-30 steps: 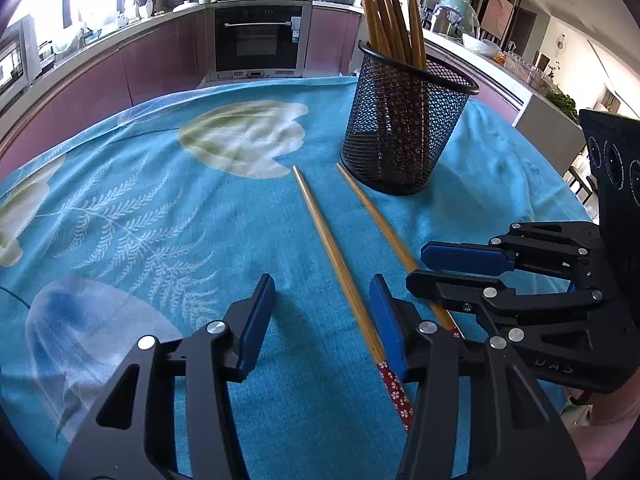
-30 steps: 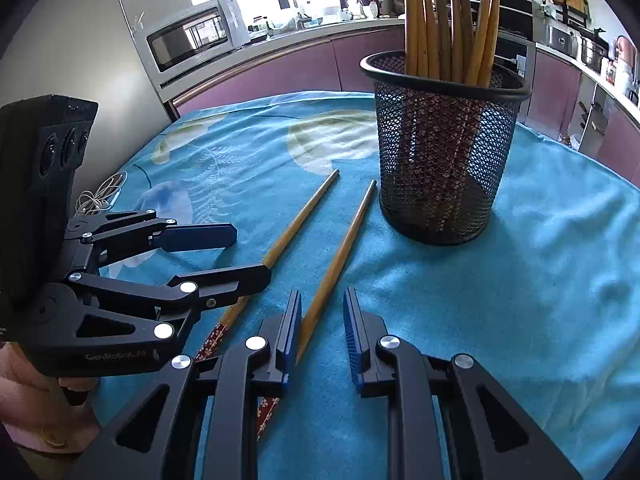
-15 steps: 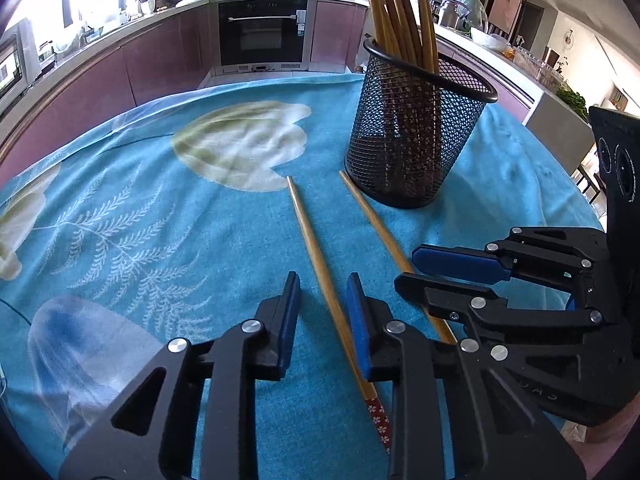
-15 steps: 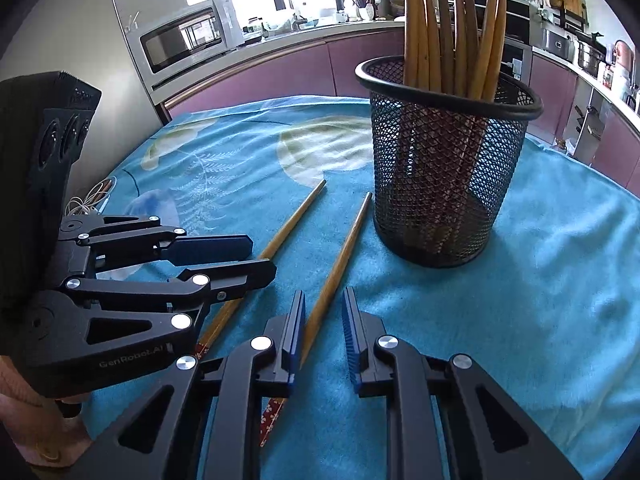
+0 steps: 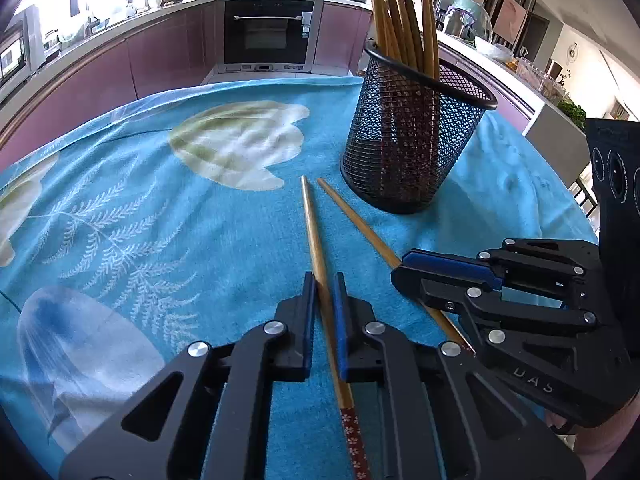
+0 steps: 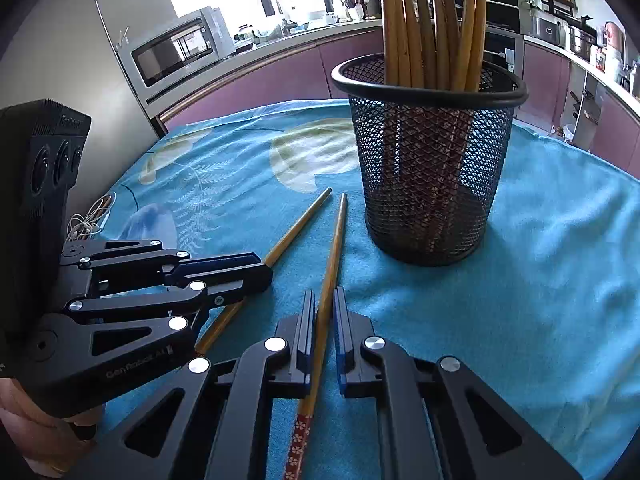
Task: Organize utensils
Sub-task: 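Close the left tool on a chopstick while the right tool closes on the other chopstick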
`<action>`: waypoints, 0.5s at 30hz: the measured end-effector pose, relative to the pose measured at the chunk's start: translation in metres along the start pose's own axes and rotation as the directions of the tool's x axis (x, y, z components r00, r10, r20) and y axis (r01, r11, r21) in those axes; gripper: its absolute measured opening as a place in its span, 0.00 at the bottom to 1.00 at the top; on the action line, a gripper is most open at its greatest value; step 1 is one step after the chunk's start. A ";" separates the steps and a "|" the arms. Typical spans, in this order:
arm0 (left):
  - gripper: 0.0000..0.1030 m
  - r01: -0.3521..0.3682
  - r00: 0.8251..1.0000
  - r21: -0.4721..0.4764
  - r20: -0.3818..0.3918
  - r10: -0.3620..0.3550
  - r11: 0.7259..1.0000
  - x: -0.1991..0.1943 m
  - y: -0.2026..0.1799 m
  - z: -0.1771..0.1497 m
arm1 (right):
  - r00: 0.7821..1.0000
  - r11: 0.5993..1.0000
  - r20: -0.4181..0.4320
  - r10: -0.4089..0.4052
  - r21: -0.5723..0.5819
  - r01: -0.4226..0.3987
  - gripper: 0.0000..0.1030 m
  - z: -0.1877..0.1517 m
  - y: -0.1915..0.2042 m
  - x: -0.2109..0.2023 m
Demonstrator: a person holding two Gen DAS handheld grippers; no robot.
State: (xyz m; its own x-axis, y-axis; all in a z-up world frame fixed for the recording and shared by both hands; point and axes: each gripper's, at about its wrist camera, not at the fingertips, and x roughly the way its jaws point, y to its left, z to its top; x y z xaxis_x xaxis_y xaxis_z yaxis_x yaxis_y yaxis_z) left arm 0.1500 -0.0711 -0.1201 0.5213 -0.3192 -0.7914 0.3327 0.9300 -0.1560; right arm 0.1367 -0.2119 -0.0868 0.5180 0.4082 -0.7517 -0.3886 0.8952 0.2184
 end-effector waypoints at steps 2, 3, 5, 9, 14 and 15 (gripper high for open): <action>0.08 0.002 1.000 -0.006 0.001 -0.002 1.000 0.000 0.001 0.000 | 1.000 1.000 0.001 0.004 0.006 -0.004 0.07 0.000 -0.001 -0.001; 0.08 0.003 1.000 -0.009 0.001 -0.003 1.000 0.000 0.001 -0.001 | 1.000 1.000 0.001 0.005 0.007 -0.005 0.07 0.000 -0.001 -0.001; 0.08 0.004 1.000 -0.012 0.001 -0.004 1.000 -0.001 0.001 -0.001 | 1.000 1.000 0.001 0.007 0.010 -0.007 0.07 0.000 -0.001 -0.001; 0.08 0.006 1.000 -0.016 0.001 -0.006 1.000 -0.002 0.002 -0.001 | 1.000 1.000 0.000 0.012 0.011 -0.012 0.07 -0.001 -0.001 -0.002; 0.08 0.009 1.000 -0.023 0.001 -0.009 1.000 -0.004 0.003 -0.001 | 1.000 0.999 0.001 0.030 0.021 -0.030 0.07 -0.002 -0.004 -0.004; 0.08 0.010 1.000 -0.024 0.000 -0.010 1.000 -0.003 0.004 -0.001 | 0.999 0.999 0.002 0.038 0.024 -0.038 0.07 -0.003 -0.004 -0.005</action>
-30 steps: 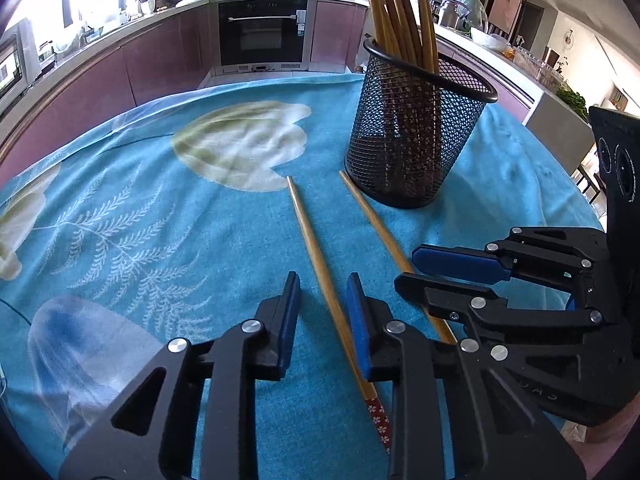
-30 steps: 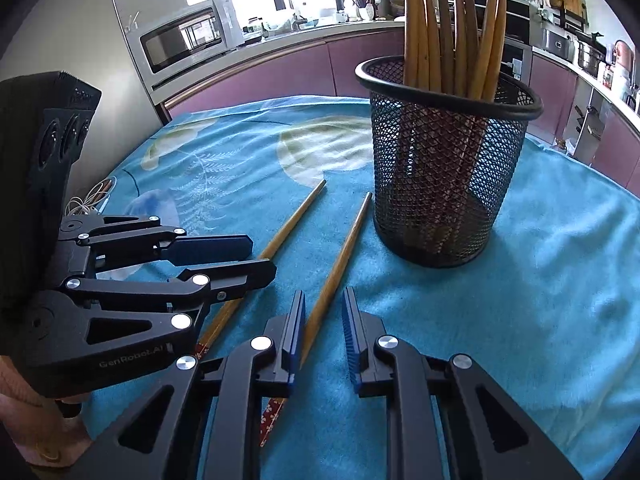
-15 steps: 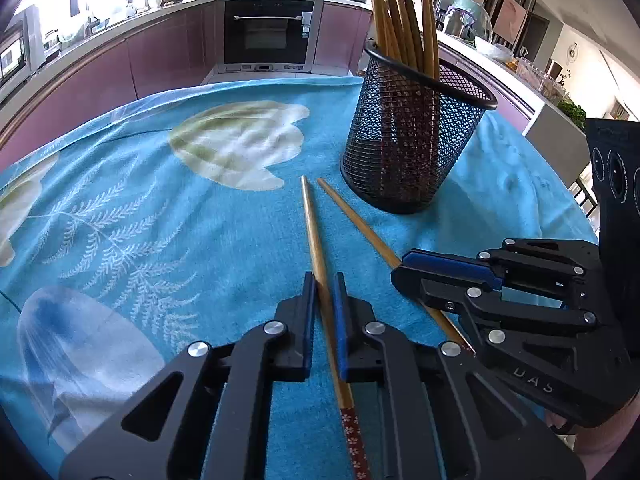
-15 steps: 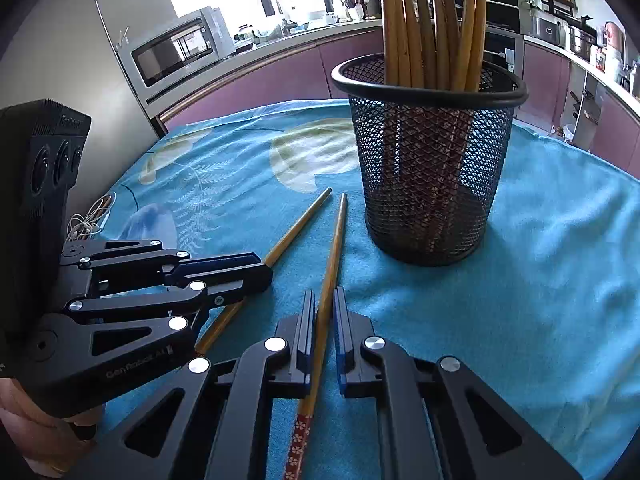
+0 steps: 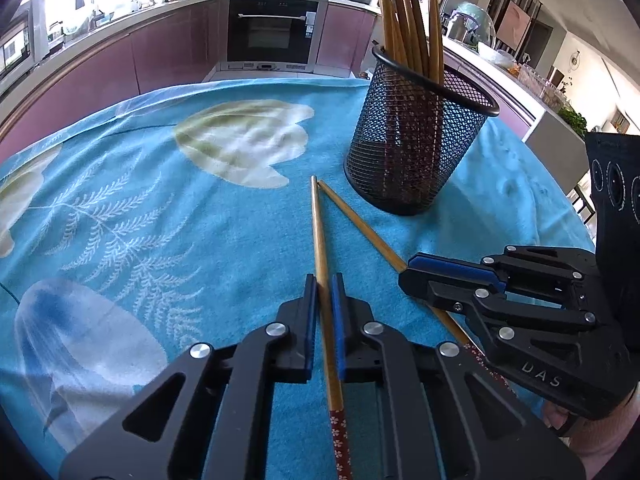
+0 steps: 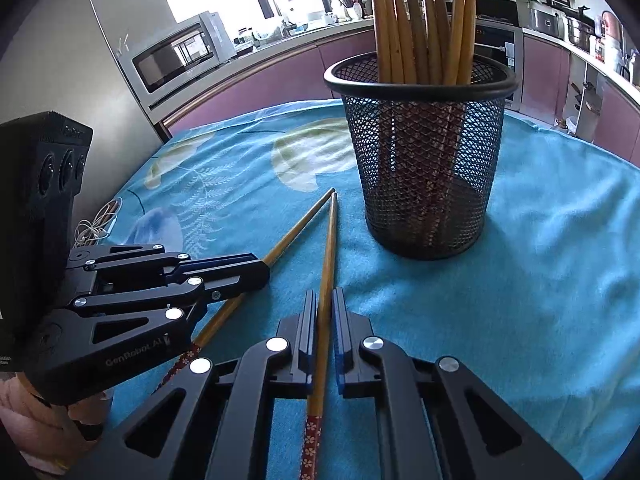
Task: Organize utensils
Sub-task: 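Close the left tool on a chopstick while the right tool closes on the other chopstick, then lift both held chopsticks upright and carry them over the mesh cup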
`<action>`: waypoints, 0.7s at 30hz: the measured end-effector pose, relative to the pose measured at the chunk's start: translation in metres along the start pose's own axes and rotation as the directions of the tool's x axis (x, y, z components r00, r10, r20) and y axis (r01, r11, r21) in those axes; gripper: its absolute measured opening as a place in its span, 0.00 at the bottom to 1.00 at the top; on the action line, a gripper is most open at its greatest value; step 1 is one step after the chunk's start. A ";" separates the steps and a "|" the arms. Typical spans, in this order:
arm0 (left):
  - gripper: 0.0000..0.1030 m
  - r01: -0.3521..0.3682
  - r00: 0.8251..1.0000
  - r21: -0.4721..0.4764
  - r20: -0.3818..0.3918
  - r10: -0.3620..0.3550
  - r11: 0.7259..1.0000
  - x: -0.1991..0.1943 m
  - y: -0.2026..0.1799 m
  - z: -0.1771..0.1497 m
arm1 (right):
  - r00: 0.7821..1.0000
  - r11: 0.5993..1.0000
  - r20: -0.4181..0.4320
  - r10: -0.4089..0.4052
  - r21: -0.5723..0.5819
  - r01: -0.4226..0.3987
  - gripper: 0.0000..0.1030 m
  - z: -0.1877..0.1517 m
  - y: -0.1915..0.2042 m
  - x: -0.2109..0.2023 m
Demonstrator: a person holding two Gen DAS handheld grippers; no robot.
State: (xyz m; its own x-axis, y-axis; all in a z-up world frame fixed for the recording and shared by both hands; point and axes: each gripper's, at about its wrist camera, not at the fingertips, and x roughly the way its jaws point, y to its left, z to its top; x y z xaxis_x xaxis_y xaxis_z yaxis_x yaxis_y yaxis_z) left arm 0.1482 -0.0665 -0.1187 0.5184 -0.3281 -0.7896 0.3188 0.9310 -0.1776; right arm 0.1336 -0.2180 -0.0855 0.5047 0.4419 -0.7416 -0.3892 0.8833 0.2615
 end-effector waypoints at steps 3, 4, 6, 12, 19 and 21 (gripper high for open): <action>0.08 0.010 1.000 -0.006 0.000 -0.010 1.000 -0.002 0.001 0.000 | 1.000 1.000 0.008 0.018 0.002 -0.018 0.06 -0.001 -0.001 -0.004; 0.08 0.014 1.000 -0.008 0.000 -0.014 1.000 -0.004 0.002 0.000 | 1.000 1.000 0.012 0.025 0.002 -0.025 0.06 -0.001 -0.001 -0.005; 0.07 0.020 1.000 -0.012 0.005 -0.020 1.000 -0.006 0.003 0.000 | 0.999 0.999 0.023 0.040 0.001 -0.040 0.06 -0.001 0.000 -0.009; 0.07 0.044 0.998 -0.018 0.052 -0.043 0.999 -0.025 0.004 0.003 | 0.995 0.997 0.069 0.075 -0.009 -0.075 0.06 0.001 0.004 -0.024; 0.07 0.087 0.991 -0.004 0.104 -0.086 0.996 -0.050 -0.001 0.008 | 0.988 0.994 0.110 0.106 -0.023 -0.105 0.06 0.005 0.008 -0.040; 0.07 0.108 0.988 0.001 0.110 -0.108 0.994 -0.054 -0.003 0.008 | 0.986 0.994 0.122 0.110 -0.028 -0.108 0.06 0.006 0.010 -0.044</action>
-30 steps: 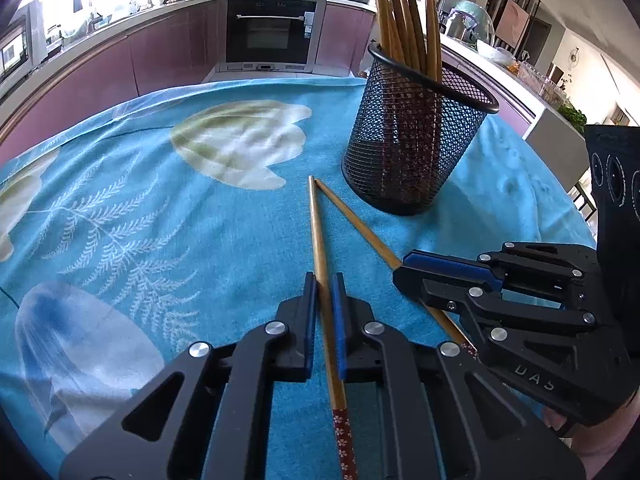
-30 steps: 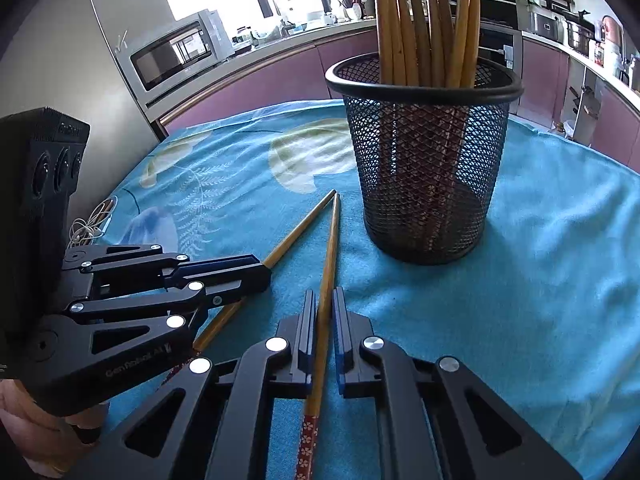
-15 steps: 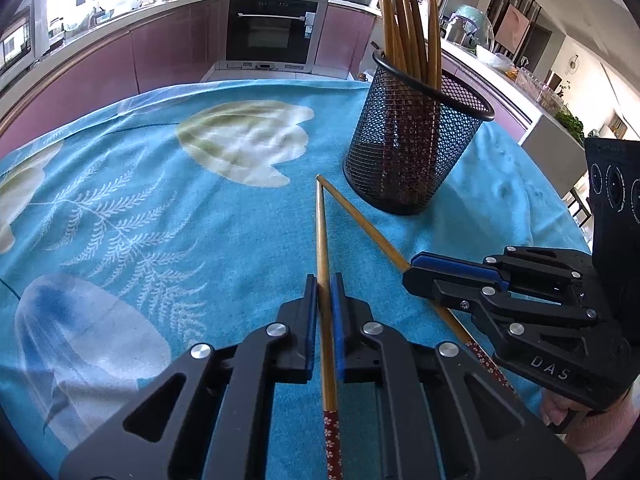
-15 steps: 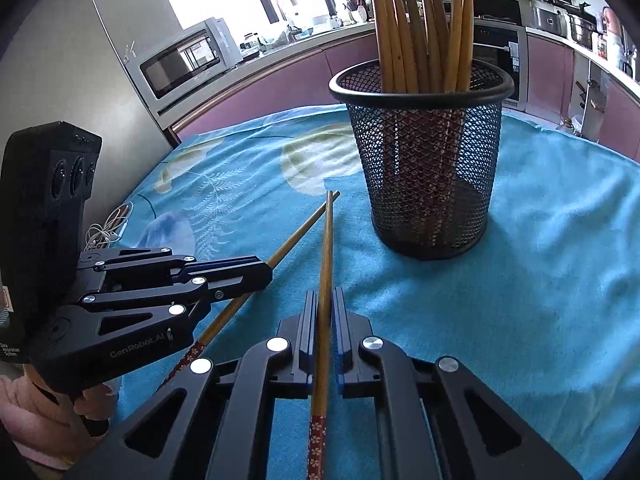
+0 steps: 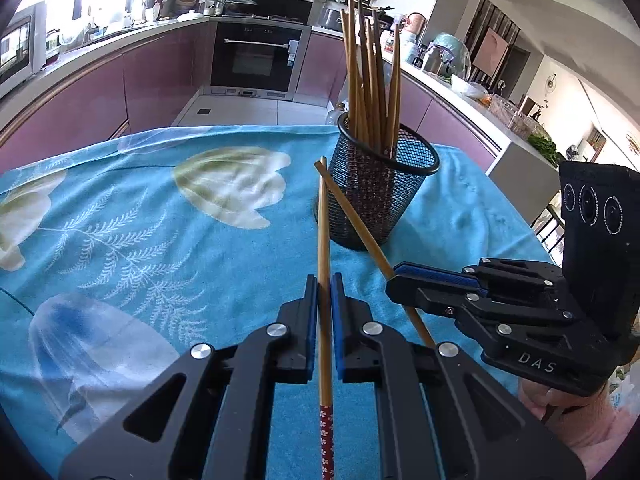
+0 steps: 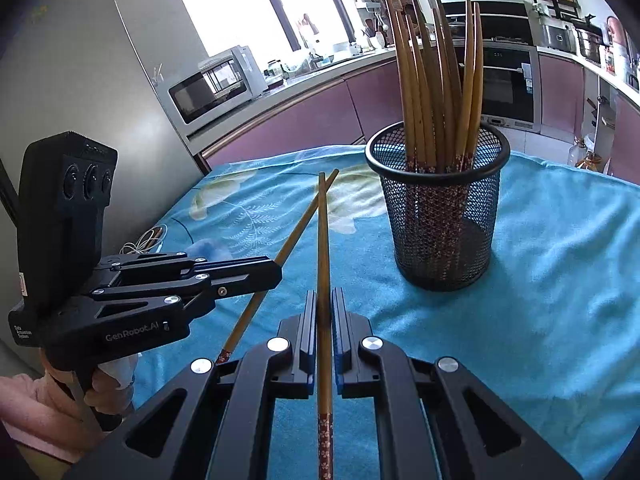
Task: Organize utensils
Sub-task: 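Lift both held chopsticks upright and carry them over the mesh cup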
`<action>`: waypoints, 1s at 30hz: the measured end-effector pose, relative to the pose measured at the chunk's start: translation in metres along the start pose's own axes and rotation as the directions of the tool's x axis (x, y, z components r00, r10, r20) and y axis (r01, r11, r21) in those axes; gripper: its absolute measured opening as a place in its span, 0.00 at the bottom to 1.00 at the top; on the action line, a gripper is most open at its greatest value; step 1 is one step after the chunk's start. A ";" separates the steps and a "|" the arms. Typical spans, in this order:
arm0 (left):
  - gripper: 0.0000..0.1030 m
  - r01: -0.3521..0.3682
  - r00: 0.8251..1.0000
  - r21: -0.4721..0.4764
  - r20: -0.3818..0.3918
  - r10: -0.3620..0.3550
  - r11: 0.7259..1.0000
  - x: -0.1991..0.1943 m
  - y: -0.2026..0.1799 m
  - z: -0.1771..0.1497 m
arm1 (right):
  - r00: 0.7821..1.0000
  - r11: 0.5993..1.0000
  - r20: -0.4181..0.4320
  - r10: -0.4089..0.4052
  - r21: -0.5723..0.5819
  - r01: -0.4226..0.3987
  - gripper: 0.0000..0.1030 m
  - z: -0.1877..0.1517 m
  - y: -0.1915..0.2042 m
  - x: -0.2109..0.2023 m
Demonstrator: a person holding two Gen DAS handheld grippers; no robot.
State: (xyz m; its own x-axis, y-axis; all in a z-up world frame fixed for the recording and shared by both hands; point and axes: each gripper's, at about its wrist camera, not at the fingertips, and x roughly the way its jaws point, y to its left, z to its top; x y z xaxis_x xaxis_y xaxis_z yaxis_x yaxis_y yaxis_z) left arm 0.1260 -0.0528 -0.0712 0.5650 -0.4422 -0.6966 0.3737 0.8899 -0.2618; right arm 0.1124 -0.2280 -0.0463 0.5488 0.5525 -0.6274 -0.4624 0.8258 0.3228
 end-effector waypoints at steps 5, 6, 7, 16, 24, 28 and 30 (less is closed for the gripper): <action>0.07 0.049 0.999 0.000 0.019 -0.049 0.999 -0.010 -0.004 0.004 | 0.999 1.000 0.048 0.006 -0.010 -0.005 0.06 0.004 0.002 -0.015; 0.07 0.057 0.998 0.000 0.025 -0.057 0.998 -0.013 -0.004 0.004 | 0.998 1.000 0.059 0.005 -0.010 -0.005 0.06 0.005 0.002 -0.018; 0.07 0.066 0.997 0.000 0.032 -0.066 0.998 -0.016 -0.005 0.006 | 0.997 1.000 0.073 0.005 -0.011 -0.004 0.06 0.006 0.002 -0.023; 0.07 0.122 0.988 0.016 0.096 -0.123 0.992 -0.041 -0.011 0.021 | 0.984 1.000 0.175 0.003 -0.006 -0.002 0.06 0.018 -0.004 -0.053; 0.07 0.127 0.978 0.027 0.163 -0.129 0.992 -0.060 -0.014 0.039 | 0.969 1.000 0.245 -0.012 -0.010 0.015 0.06 0.032 -0.011 -0.071; 0.07 0.122 0.972 0.030 0.198 -0.125 0.992 -0.069 -0.014 0.050 | 0.961 0.999 0.277 -0.013 -0.030 0.022 0.06 0.045 -0.011 -0.082; 0.07 0.121 0.969 0.031 0.214 -0.124 0.992 -0.073 -0.015 0.057 | 0.956 0.999 0.293 -0.015 -0.043 0.029 0.06 0.051 -0.010 -0.087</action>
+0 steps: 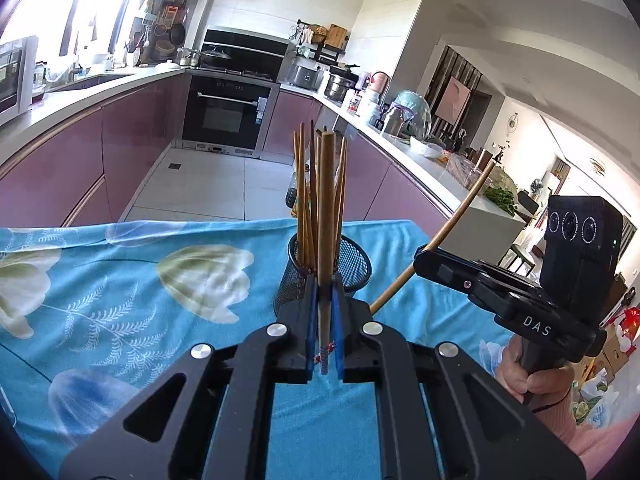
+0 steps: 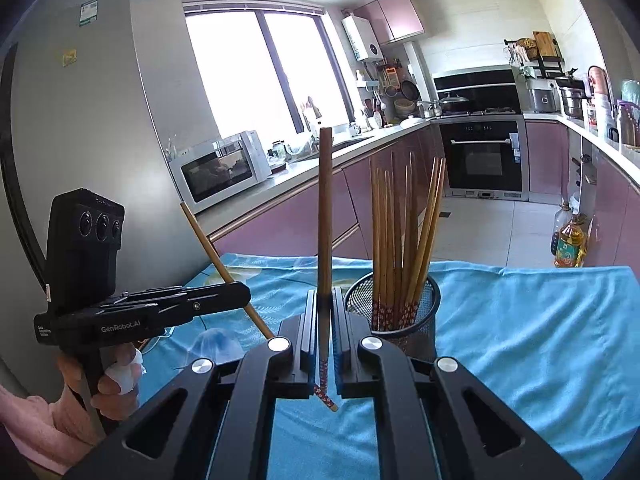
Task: Organize utensils
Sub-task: 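Lift both held chopsticks upright and carry them over the mesh cup, then lower both chopsticks into the black mesh cup and open both tools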
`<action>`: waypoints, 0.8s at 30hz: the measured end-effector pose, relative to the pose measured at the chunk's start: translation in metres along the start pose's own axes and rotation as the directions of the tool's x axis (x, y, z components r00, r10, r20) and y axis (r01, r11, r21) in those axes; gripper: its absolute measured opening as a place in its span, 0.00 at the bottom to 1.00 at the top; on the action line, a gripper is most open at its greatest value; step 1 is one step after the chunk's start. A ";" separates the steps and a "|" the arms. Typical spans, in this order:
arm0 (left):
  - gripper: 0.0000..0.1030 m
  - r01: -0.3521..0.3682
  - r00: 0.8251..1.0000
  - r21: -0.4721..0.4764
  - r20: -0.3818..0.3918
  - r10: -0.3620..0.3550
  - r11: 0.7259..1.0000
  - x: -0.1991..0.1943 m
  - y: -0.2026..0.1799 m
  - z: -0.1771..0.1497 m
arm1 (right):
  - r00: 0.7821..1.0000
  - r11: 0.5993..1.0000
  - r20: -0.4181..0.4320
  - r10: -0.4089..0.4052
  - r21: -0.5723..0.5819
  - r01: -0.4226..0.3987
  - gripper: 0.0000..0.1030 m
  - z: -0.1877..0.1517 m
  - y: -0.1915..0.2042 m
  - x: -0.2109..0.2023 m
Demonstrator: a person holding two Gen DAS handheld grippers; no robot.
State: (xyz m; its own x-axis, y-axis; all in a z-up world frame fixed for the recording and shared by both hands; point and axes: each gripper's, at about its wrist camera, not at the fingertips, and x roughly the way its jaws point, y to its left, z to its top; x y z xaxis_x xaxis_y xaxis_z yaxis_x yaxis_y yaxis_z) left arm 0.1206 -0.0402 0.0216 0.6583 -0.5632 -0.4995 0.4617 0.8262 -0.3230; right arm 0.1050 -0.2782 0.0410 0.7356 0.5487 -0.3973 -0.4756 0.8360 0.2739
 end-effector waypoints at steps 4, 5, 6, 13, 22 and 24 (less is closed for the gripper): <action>0.07 0.002 0.999 0.013 0.033 -0.002 1.000 -0.006 -0.005 0.014 | 1.000 1.000 0.026 -0.002 -0.018 0.003 0.06 0.015 -0.001 -0.005; 0.07 0.002 0.999 0.017 0.042 -0.003 1.000 -0.007 -0.007 0.018 | 0.999 1.000 0.032 -0.005 -0.023 0.006 0.06 0.018 -0.001 -0.006; 0.07 0.002 0.999 0.021 0.049 -0.003 1.000 -0.008 -0.008 0.021 | 0.999 1.000 0.037 -0.007 -0.028 0.008 0.06 0.021 -0.001 -0.007; 0.07 0.000 0.996 0.056 0.093 -0.006 0.998 -0.015 -0.020 0.043 | 0.998 0.999 0.067 -0.018 -0.033 0.020 0.06 0.039 -0.005 -0.013; 0.07 -0.006 0.991 0.078 0.130 -0.005 0.997 -0.018 -0.033 0.063 | 0.994 0.998 0.101 -0.029 -0.052 0.035 0.06 0.059 -0.005 -0.016; 0.07 -0.010 0.991 0.082 0.137 -0.001 0.997 -0.019 -0.035 0.067 | 0.994 0.998 0.106 -0.033 -0.050 0.038 0.06 0.062 -0.006 -0.014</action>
State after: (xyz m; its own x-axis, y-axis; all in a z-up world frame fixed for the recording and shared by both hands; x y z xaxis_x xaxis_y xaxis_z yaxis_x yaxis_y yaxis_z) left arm 0.1315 -0.0593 0.0961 0.7329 -0.5615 -0.3842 0.5026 0.8274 -0.2505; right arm 0.1277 -0.2920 0.0994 0.7977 0.5165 -0.3114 -0.4705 0.8560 0.2143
